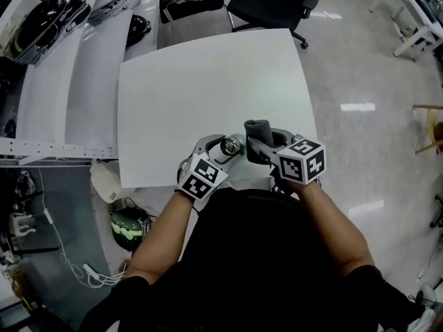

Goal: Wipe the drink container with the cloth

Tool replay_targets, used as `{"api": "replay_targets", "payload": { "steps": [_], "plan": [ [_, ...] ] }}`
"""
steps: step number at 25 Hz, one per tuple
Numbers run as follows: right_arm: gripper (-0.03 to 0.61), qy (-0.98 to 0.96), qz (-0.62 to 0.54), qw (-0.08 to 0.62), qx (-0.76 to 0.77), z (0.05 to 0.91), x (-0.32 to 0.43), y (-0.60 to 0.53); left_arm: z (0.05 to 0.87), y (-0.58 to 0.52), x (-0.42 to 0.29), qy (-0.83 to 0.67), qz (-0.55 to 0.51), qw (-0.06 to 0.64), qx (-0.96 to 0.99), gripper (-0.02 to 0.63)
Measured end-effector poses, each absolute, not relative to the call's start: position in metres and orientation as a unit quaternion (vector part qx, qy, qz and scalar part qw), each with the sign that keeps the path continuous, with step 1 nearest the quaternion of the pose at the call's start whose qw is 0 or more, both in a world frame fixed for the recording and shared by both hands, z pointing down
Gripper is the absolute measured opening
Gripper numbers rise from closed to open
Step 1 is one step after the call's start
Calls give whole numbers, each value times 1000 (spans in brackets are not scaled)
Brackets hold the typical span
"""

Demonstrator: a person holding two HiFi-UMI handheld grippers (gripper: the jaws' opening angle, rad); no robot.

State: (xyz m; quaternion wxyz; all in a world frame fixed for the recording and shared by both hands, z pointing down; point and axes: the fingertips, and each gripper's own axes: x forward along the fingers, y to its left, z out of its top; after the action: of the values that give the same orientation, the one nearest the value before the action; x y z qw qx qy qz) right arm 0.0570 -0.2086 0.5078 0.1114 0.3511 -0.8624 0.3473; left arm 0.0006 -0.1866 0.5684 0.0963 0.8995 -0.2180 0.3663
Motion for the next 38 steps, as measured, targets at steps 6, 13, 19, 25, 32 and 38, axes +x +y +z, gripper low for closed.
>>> {"api": "replay_targets", "payload": {
  "steps": [6,13,19,25,32,38],
  "plan": [
    [106,-877,351,118,306,506,21,-215,568,-187,-15,-229,348,127,900,264],
    [106,-886,344,144,274,518,-10,-219,572,-188,-25,-225,345,136,901,264],
    [106,-880,341,168,285,533,-9,-227,572,-189,-30,-225,341,144,901,264],
    [106,-874,340,178,297,547,3,-230,573,-191,-32,-229,336,157,900,262],
    [107,-863,348,186,316,567,20,-232,573,-190,-35,-237,333,163,898,262],
    [107,-846,369,193,333,593,38,-233,572,-189,-36,-245,335,169,894,262]
  ]
}}
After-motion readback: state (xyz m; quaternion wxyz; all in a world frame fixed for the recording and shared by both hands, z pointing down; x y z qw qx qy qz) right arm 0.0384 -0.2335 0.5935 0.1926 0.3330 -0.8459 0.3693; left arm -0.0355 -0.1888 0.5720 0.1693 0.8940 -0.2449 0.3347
